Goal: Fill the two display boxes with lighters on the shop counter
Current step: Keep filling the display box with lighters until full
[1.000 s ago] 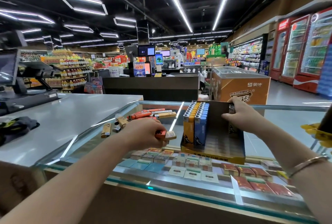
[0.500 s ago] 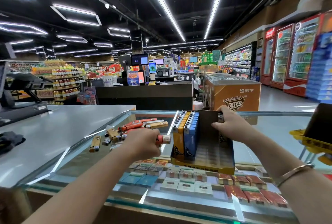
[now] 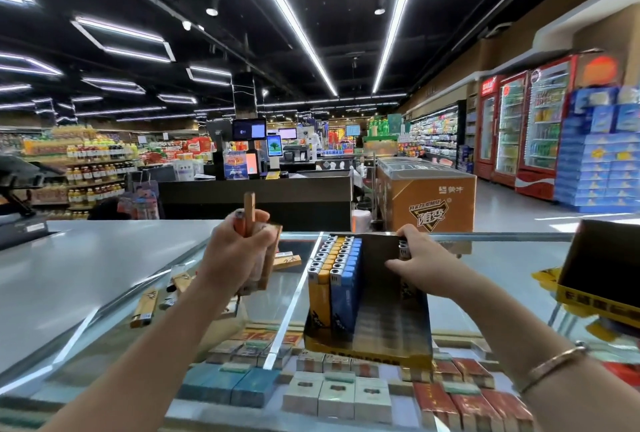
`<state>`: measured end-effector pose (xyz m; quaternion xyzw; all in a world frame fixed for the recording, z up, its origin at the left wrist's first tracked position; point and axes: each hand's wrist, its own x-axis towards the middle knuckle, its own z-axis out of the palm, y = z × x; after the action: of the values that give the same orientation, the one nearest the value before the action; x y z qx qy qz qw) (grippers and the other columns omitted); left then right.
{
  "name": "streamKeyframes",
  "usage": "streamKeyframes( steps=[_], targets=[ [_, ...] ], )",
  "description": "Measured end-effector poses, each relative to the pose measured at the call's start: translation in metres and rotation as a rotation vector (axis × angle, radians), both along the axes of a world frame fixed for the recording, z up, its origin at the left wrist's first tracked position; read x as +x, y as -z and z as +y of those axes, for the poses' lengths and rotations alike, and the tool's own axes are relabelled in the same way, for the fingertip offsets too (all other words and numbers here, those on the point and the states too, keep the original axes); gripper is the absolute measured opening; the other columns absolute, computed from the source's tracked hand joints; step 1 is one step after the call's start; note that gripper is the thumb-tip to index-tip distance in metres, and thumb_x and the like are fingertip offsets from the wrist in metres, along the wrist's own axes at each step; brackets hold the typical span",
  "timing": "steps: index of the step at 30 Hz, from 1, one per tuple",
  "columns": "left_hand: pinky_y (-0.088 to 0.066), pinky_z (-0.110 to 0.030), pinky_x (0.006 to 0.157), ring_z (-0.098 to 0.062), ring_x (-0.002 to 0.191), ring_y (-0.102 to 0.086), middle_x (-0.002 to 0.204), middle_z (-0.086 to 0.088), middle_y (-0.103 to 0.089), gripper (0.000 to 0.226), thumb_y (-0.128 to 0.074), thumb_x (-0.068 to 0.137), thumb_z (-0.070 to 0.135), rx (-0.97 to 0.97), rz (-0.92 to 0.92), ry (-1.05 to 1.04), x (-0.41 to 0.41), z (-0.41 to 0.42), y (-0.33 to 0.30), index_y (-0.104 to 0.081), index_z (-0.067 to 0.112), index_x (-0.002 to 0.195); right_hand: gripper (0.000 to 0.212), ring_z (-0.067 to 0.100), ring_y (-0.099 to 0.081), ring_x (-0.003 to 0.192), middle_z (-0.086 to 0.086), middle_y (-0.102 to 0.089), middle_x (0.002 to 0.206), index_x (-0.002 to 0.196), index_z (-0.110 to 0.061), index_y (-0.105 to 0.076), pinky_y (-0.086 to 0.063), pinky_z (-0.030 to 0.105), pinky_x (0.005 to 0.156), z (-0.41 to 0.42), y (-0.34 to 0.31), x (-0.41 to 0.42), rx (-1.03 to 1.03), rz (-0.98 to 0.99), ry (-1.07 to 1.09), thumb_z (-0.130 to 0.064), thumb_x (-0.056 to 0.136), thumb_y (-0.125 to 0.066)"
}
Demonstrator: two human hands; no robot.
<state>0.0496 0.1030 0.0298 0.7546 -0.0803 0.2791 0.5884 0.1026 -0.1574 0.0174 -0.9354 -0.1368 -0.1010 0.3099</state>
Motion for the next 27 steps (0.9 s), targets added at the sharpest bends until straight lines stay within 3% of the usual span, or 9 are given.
streamKeyframes(
  steps=[4, 7, 10, 12, 14, 18, 21, 24, 27],
  targets=[
    [-0.050, -0.031, 0.054, -0.019, 0.071, -0.065, 0.083, -0.010, -0.067, 0.008, -0.058, 0.086, 0.013, -0.229, -0.056, 0.124, 0.004, -0.031, -0.026, -0.059, 0.012, 0.094, 0.049, 0.024, -0.046, 0.109, 0.008, -0.045, 0.123, 0.128, -0.019, -0.038, -0.039, 0.033, 0.088, 0.000, -0.001, -0.001, -0.084, -0.037, 0.071, -0.041, 0.088, -0.054],
    [-0.051, -0.032, 0.058, -0.017, 0.070, -0.064, 0.079, -0.006, -0.066, 0.002, -0.059, 0.086, 0.014, -0.334, -0.089, 0.189, 0.009, -0.062, -0.037, -0.061, 0.015, 0.086, 0.044, 0.025, -0.043, 0.118, 0.006, -0.050, 0.124, 0.125, -0.018, -0.048, -0.036, 0.038, 0.097, 0.002, -0.009, -0.010, -0.018, -0.290, 0.141, -0.042, 0.089, -0.053],
    [-0.051, -0.036, 0.067, -0.017, 0.073, -0.064, 0.080, -0.004, -0.065, 0.011, -0.061, 0.085, 0.015, -0.427, -0.090, 0.237, 0.014, -0.091, -0.043, -0.061, 0.009, 0.094, 0.022, 0.021, -0.060, 0.093, 0.004, -0.067, 0.097, 0.101, -0.014, -0.064, -0.048, 0.042, 0.086, 0.011, -0.026, -0.027, 0.368, -0.433, -0.071, -0.031, 0.089, -0.058],
    [-0.052, -0.039, 0.069, -0.020, 0.077, -0.063, 0.080, -0.005, -0.064, 0.015, -0.061, 0.085, 0.015, -0.450, -0.084, 0.264, 0.015, -0.104, -0.045, -0.061, 0.006, 0.097, 0.014, 0.026, -0.065, 0.082, 0.007, -0.070, 0.084, 0.094, -0.015, -0.065, -0.052, 0.046, 0.081, 0.018, -0.033, -0.041, 0.560, -0.319, -0.292, -0.025, 0.086, -0.063],
    [-0.053, -0.044, 0.073, -0.023, 0.079, -0.062, 0.079, -0.005, -0.063, 0.016, -0.061, 0.086, 0.016, -0.481, -0.084, 0.305, 0.017, -0.112, -0.044, -0.060, 0.005, 0.098, 0.018, 0.028, -0.067, 0.082, 0.011, -0.071, 0.085, 0.098, -0.015, -0.061, -0.051, 0.047, 0.082, 0.022, -0.033, -0.047, 0.629, -0.219, -0.393, -0.019, 0.082, -0.067],
    [-0.052, -0.048, 0.080, -0.025, 0.083, -0.061, 0.082, -0.006, -0.062, 0.024, -0.060, 0.086, 0.019, -0.502, -0.079, 0.329, 0.022, -0.113, -0.038, -0.059, 0.002, 0.104, 0.015, 0.019, -0.063, 0.073, 0.007, -0.072, 0.079, 0.094, -0.012, -0.059, -0.054, 0.035, 0.070, 0.021, -0.031, -0.043, 0.762, -0.170, -0.402, -0.004, 0.082, -0.065],
    [-0.049, -0.046, 0.079, -0.023, 0.082, -0.064, 0.079, -0.003, -0.068, 0.006, -0.060, 0.086, 0.020, -0.504, -0.095, 0.294, 0.023, -0.106, -0.034, -0.063, 0.017, 0.082, 0.015, 0.012, -0.064, 0.067, 0.001, -0.070, 0.071, 0.093, -0.013, -0.059, -0.054, 0.024, 0.058, 0.019, -0.030, -0.039, 0.810, -0.171, -0.391, 0.001, 0.085, -0.060],
    [-0.050, -0.042, 0.080, -0.017, 0.090, -0.068, 0.085, 0.001, -0.073, 0.020, -0.060, 0.087, 0.020, -0.539, -0.126, 0.284, 0.024, -0.093, -0.036, -0.069, 0.026, 0.071, 0.015, 0.013, -0.062, 0.064, 0.003, -0.067, 0.071, 0.097, -0.010, -0.060, -0.053, 0.024, 0.055, 0.010, -0.033, -0.037, 0.869, -0.195, -0.359, 0.000, 0.087, -0.057],
    [-0.046, -0.038, 0.080, -0.008, 0.080, -0.067, 0.072, 0.009, -0.071, 0.005, -0.061, 0.086, 0.026, -0.600, -0.148, 0.229, 0.027, -0.081, -0.037, -0.062, 0.026, 0.081, 0.019, 0.014, -0.060, 0.060, 0.004, -0.066, 0.070, 0.097, -0.012, -0.064, -0.051, 0.023, 0.051, 0.001, -0.038, -0.036, 0.903, -0.234, -0.285, 0.001, 0.089, -0.053]
  ],
)
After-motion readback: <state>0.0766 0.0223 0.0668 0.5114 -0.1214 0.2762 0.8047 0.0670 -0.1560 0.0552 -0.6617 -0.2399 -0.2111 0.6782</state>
